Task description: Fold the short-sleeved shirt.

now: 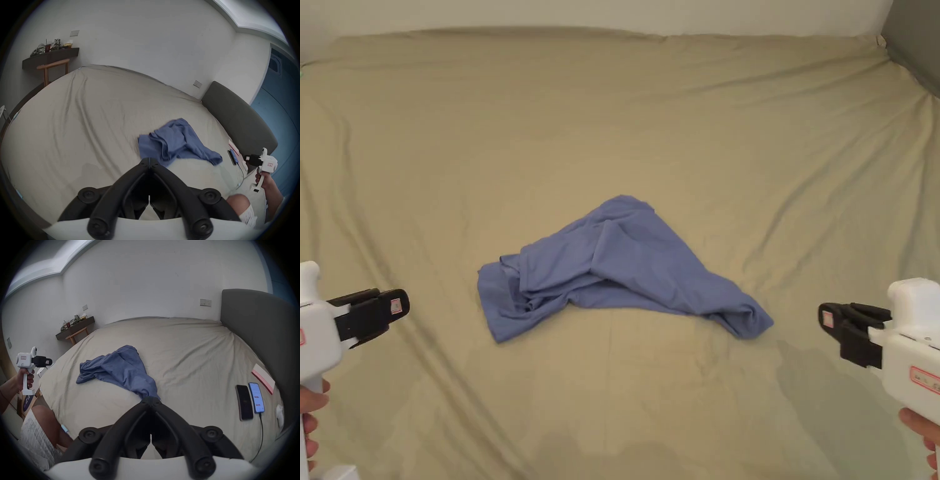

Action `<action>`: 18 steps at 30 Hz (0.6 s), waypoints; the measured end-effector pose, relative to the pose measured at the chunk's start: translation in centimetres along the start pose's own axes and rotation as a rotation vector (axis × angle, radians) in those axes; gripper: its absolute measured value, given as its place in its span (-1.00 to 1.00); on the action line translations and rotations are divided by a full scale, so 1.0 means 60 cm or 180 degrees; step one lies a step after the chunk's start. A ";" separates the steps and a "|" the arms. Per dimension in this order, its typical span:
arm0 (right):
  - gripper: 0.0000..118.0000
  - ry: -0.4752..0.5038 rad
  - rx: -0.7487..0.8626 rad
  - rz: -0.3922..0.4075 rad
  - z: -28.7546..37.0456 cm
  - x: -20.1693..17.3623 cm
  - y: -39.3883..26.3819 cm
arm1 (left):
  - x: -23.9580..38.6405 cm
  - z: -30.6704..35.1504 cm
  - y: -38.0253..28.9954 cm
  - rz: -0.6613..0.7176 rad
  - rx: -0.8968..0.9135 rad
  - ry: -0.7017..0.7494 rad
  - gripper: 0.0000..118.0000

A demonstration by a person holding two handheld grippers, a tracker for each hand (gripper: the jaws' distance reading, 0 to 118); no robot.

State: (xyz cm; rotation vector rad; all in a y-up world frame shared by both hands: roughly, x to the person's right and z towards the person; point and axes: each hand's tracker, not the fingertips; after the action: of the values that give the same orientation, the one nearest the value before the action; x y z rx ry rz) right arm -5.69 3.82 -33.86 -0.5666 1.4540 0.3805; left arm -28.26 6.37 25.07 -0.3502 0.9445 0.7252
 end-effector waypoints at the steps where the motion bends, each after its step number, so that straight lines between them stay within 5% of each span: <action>1: -1.00 -0.0015 0.0034 -0.0017 0.022 -0.006 -0.011 | 0.000 0.021 -0.015 -0.0044 0.0028 0.0096 -1.00; 7: -1.00 0.0018 0.0004 -0.0173 0.108 -0.034 -0.068 | -0.022 0.090 -0.092 -0.0067 -0.0128 0.0097 -1.00; 18: -1.00 0.0033 0.0043 -0.0135 0.143 -0.060 -0.067 | -0.014 0.044 -0.110 -0.0093 -0.0287 0.0019 -1.00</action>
State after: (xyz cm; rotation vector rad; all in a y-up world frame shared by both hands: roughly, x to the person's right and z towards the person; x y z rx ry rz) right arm 3.28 5.80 -29.56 -0.5884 1.4513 0.3347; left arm -22.39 2.81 26.99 -0.4445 0.9126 0.7419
